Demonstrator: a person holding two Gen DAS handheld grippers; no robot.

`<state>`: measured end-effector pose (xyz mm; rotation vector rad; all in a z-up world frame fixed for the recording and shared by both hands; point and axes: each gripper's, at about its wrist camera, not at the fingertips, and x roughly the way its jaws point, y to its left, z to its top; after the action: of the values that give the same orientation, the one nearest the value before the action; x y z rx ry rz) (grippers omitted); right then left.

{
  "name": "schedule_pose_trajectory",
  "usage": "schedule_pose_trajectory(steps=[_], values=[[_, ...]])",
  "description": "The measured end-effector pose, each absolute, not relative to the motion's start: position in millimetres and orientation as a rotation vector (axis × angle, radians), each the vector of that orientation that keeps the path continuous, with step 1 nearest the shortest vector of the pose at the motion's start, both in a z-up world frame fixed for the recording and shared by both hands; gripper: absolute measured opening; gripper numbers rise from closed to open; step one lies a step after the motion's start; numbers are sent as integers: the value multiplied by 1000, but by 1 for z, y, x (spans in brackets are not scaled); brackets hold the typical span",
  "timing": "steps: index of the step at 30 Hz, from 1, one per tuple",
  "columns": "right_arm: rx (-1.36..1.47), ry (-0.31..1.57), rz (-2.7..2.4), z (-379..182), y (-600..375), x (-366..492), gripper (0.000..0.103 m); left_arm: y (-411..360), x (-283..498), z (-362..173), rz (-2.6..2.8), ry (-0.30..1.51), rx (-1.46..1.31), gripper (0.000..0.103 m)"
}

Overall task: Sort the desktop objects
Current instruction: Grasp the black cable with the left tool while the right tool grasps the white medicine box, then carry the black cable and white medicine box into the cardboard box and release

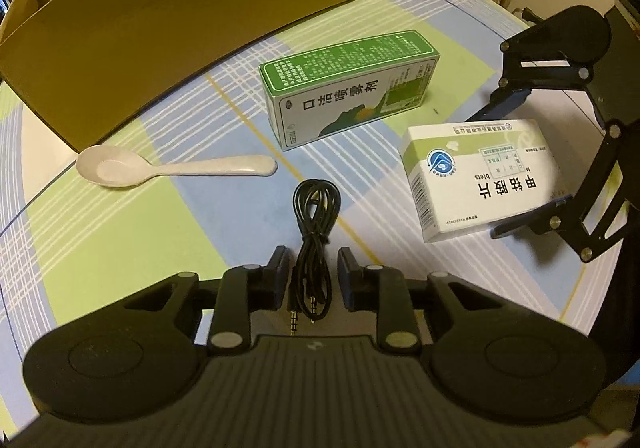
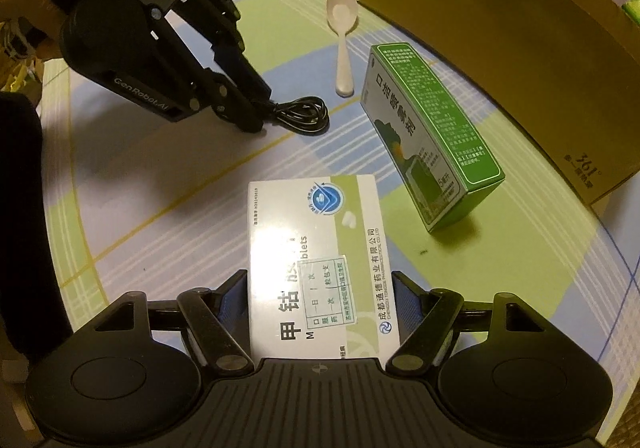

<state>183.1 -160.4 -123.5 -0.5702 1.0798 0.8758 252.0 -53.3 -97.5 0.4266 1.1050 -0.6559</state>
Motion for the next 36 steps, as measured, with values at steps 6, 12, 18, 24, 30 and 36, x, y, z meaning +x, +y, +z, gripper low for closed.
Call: schedule_pose_trajectory(steps=[6, 12, 18, 24, 30, 36], values=[[-523, 1093, 824, -122, -161, 184, 69, -55, 248, -97, -647, 1106, 438, 13], [-472, 1090, 764, -115, -159, 172, 69, -50, 238, -96, -638, 1117, 409, 12], [-363, 1086, 670, -98, -162, 163, 69, -40, 223, -85, -595, 1123, 336, 12], [-240, 1064, 545, -76, -168, 151, 69, -32, 207, -67, -529, 1107, 227, 12], [-88, 1030, 431, -53, -176, 136, 69, -23, 192, -45, -458, 1075, 92, 12], [-6, 985, 386, -30, -179, 122, 69, -14, 174, -21, -376, 1029, -18, 12]])
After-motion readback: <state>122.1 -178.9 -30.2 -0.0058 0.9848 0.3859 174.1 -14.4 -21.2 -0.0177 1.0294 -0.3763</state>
